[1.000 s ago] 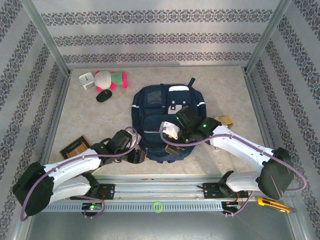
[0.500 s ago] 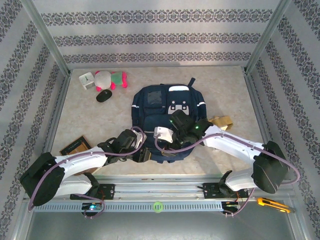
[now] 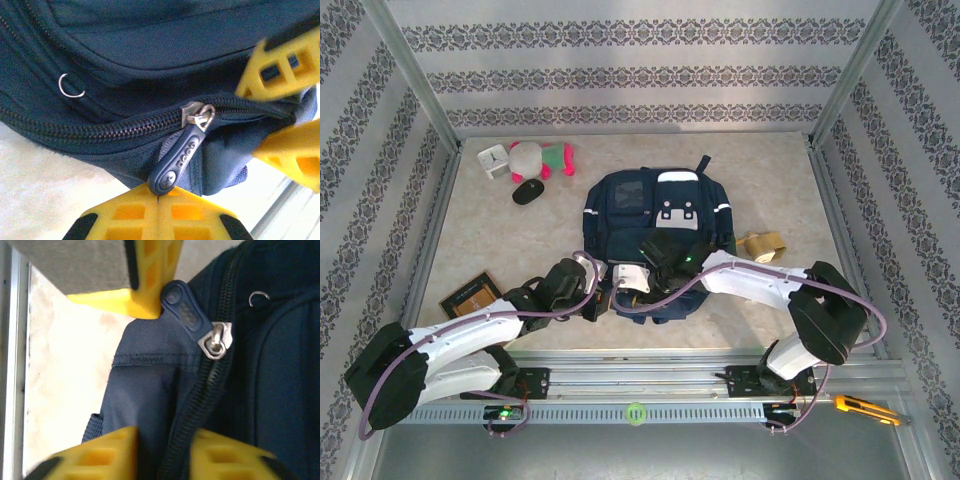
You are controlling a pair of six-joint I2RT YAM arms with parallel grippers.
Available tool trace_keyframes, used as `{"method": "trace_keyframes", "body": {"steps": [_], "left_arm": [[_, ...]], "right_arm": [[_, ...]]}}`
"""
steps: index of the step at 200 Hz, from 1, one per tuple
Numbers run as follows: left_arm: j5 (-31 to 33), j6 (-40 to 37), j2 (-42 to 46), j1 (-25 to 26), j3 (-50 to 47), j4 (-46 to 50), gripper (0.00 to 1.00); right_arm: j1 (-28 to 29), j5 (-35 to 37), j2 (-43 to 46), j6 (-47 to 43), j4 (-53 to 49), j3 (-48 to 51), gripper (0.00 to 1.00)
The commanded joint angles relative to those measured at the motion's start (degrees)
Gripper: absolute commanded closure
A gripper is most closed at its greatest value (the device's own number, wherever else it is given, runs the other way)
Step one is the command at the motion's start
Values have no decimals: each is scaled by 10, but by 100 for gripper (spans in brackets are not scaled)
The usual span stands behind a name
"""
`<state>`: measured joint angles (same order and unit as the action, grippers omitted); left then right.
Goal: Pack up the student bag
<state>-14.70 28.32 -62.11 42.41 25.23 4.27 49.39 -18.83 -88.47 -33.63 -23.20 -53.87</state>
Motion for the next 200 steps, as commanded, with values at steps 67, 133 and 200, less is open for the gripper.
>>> {"method": "trace_keyframes", "body": {"steps": [67,133,200], "left_arm": [[-41,-204,36,-1,51,88,47],[-16,-317,73,4,38,21,46],[14,-293,33,37,41,-90,43]], "right_arm": [[2,-49,37,-26,-7,10,100],[-28,-140,79,-40,-28,14,100],[-46,-201,89,-7,-11,9,100]]}}
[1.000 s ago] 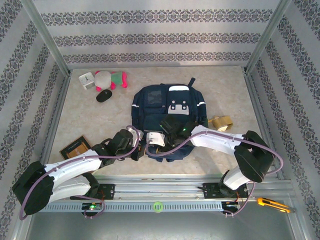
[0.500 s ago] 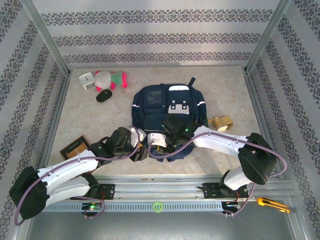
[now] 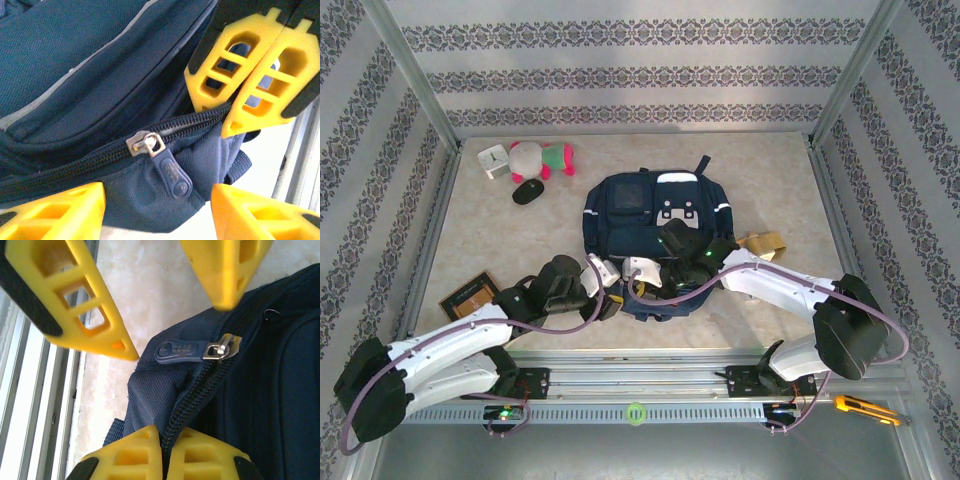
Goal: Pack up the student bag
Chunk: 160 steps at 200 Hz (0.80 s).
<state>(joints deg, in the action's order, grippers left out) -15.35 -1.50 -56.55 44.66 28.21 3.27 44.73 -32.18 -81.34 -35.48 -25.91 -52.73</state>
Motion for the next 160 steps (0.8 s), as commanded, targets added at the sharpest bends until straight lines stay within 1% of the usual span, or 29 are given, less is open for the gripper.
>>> {"method": "trace_keyframes", "body": {"steps": [1,14,27,49,61,77,85,103,117,132,160], "left_arm": [[22,6,-24,15,12,-82,43],[45,30,-40,17,16,-102,46],[77,52,-54,17,22,-106,53],[93,68,-55,17,26,-92,70],[90,81,-46,16,26,-83,77],[90,97,-30,17,29,-62,91],[93,102,-23,17,29,-49,96],[96,106,-9,17,30,-20,98],[112,118,4,16,27,3,100],[134,137,21,13,18,19,100],[156,174,39,-5,-1,46,100]], "right_arm": [[0,-68,18,13,16,-2,100],[0,-73,19,15,17,-1,100],[-2,-78,21,16,16,0,100],[-4,-81,28,18,17,5,100],[-5,-77,29,16,16,9,100],[-8,-73,31,16,15,13,100],[-8,-72,32,16,15,15,100],[-9,-70,36,16,15,18,100],[-10,-66,39,15,12,21,100],[-12,-65,48,12,8,25,100],[-14,-62,76,4,-14,34,100]]}}
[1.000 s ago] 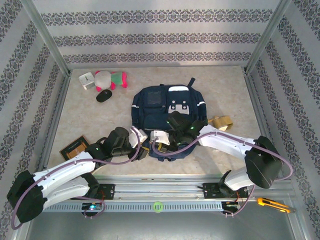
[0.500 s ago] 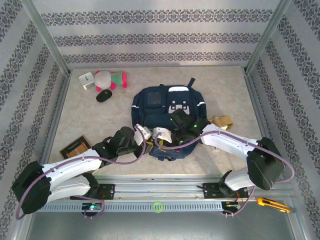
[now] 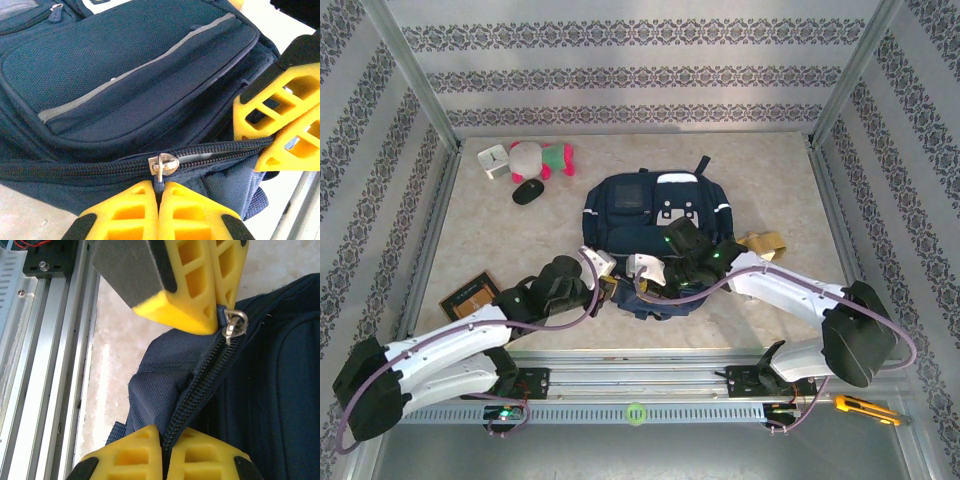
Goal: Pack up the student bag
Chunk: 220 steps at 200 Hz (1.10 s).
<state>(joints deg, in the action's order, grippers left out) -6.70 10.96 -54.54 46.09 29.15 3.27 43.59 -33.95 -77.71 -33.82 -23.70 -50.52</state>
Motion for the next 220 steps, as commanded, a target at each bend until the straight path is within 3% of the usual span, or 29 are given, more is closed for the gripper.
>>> {"method": "trace_keyframes", "body": {"steps": [1,35,66,101,123,162,180,201,220], "left_arm": [[71,51,19,-20,-11,47,100],[46,82,-1,-65,-24,45,100],[39,78,-72,-101,-5,13,100],[64,90,-163,-144,37,13,100],[114,111,-205,-164,59,15,100],[107,125,-233,-194,83,-20,96],[120,122,-215,-193,97,5,83],[165,133,-160,-196,111,63,56],[193,136,-102,-202,111,96,42]], "right_arm": [[-3,-43,40,-14,-37,12,100],[-5,-41,81,-106,-134,10,100],[-5,-45,112,-180,-213,0,100],[-10,-55,152,-217,-269,-12,100],[-16,-44,179,-228,-283,-14,100],[-21,-12,169,-269,-304,-35,100],[-21,-16,141,-286,-293,-51,100],[-17,-23,95,-315,-275,-84,100],[-11,-26,36,-340,-271,-128,100]]}}
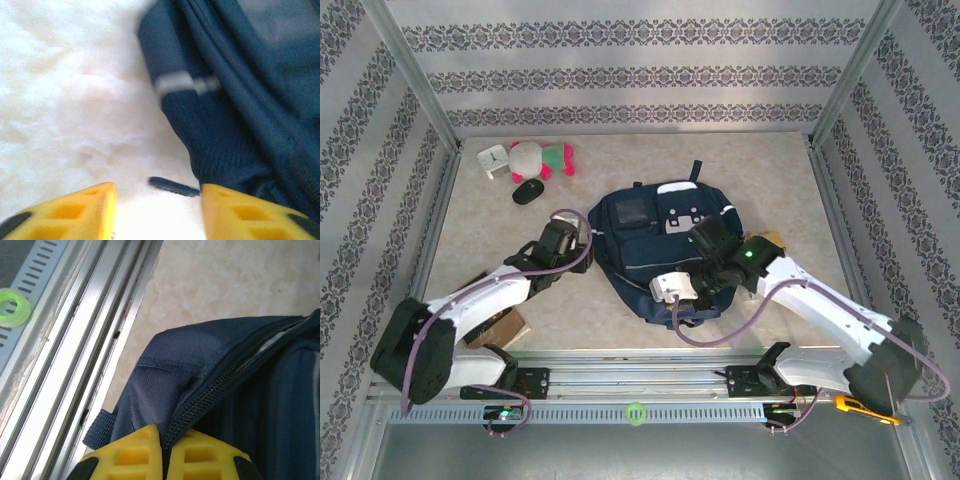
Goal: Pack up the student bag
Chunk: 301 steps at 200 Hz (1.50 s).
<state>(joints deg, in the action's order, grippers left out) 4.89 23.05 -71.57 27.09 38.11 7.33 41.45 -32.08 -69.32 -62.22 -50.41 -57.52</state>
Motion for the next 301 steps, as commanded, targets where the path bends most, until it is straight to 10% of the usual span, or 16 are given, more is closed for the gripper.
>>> {"method": "trace_keyframes", "body": {"steps": [1,132,181,262,301], "left_arm": [[78,15,71,-12,21,56,42],[5,16,143,-76,51,125,29],[-78,72,107,-75,7,46,31],[-63,170,-62,-52,7,-29,41],[9,238,-29,-62,19,85,33]], "right_arm": [[11,-44,-51,-58,-5,-59,100],[63,-111,-296,-127,-46,-273,100],[64,-57,-191,247,119,-149,44],[-168,110,-128,789,186,13,36],[-212,123,-150,879,322,84,39]]}}
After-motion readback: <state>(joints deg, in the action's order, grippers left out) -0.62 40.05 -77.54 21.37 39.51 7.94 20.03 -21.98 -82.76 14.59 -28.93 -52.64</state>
